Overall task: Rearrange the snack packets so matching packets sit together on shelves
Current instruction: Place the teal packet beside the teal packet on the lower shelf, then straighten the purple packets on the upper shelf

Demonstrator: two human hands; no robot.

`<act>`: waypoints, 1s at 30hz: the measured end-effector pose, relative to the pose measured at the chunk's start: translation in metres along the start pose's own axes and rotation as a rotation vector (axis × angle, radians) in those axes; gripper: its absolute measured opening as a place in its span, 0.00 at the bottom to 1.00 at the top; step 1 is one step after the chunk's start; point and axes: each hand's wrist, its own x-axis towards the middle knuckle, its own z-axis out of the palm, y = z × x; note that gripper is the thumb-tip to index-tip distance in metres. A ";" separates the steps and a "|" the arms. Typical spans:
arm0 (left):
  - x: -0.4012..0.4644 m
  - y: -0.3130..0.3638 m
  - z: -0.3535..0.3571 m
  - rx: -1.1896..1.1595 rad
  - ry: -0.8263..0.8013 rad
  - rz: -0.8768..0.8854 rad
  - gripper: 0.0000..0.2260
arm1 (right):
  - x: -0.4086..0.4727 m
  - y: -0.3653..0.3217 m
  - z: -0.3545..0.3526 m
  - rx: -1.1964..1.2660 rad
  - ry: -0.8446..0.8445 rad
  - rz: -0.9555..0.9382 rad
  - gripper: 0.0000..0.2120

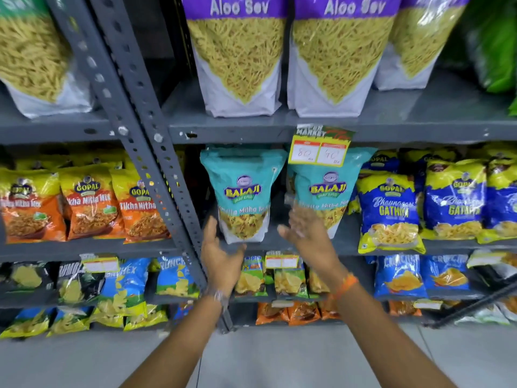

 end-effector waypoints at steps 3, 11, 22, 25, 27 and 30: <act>-0.030 0.033 -0.001 -0.087 0.090 0.091 0.37 | -0.042 -0.035 -0.043 0.011 0.057 -0.075 0.20; -0.013 0.201 0.033 -0.164 0.020 0.530 0.26 | -0.025 -0.194 -0.127 0.158 0.223 -0.506 0.16; 0.040 0.275 0.087 0.322 -0.072 0.447 0.33 | 0.097 -0.264 -0.138 0.017 0.118 -0.519 0.22; 0.046 0.277 0.096 0.371 -0.100 0.435 0.36 | 0.116 -0.261 -0.143 0.069 0.015 -0.485 0.21; 0.046 0.279 0.100 0.401 -0.138 0.424 0.37 | 0.123 -0.259 -0.145 0.112 -0.061 -0.441 0.26; 0.045 0.279 0.105 0.403 -0.172 0.421 0.47 | 0.126 -0.260 -0.144 0.120 -0.130 -0.421 0.24</act>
